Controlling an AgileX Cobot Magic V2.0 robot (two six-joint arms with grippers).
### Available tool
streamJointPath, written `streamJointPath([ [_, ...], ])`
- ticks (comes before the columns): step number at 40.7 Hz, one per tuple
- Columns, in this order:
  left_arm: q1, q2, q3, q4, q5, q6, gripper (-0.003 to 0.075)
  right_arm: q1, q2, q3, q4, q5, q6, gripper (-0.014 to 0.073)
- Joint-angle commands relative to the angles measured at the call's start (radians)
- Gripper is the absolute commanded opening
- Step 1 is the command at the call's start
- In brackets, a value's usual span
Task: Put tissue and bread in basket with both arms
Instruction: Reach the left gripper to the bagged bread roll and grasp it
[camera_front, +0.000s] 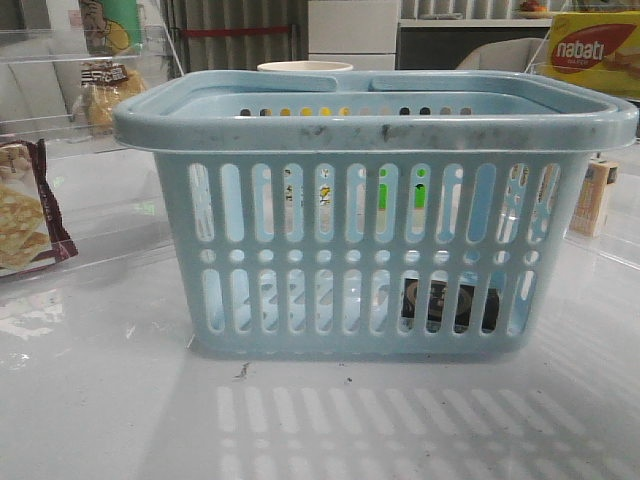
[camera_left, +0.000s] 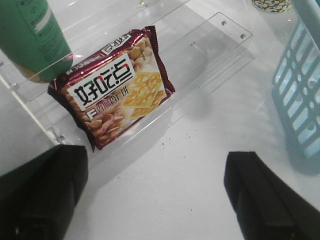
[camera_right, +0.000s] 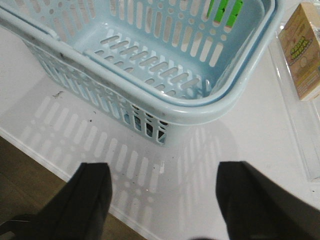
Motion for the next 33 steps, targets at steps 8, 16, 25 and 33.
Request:
streamJointPath([
  [8,-0.017,0.288,-0.272,-0.054,-0.095,-0.006,0.0614,0.0,-0.005,-0.025,-0.014,-0.063,-0.011,0.0549],
  [16,-0.065,0.481,-0.472,-0.052,-0.101,-0.004,0.0614,0.0,-0.005,-0.025,-0.014,-0.063,-0.011,0.0549],
  [25,-0.074,0.678,-0.678,-0.006,-0.154,-0.004,0.0614,0.0,-0.005,-0.025,-0.014,-0.063,-0.011,0.0549],
  [33,-0.072,0.828,-0.807,0.045,-0.19,-0.004,0.0614,0.0,-0.005,-0.025,-0.014,-0.063,-0.011,0.0549],
])
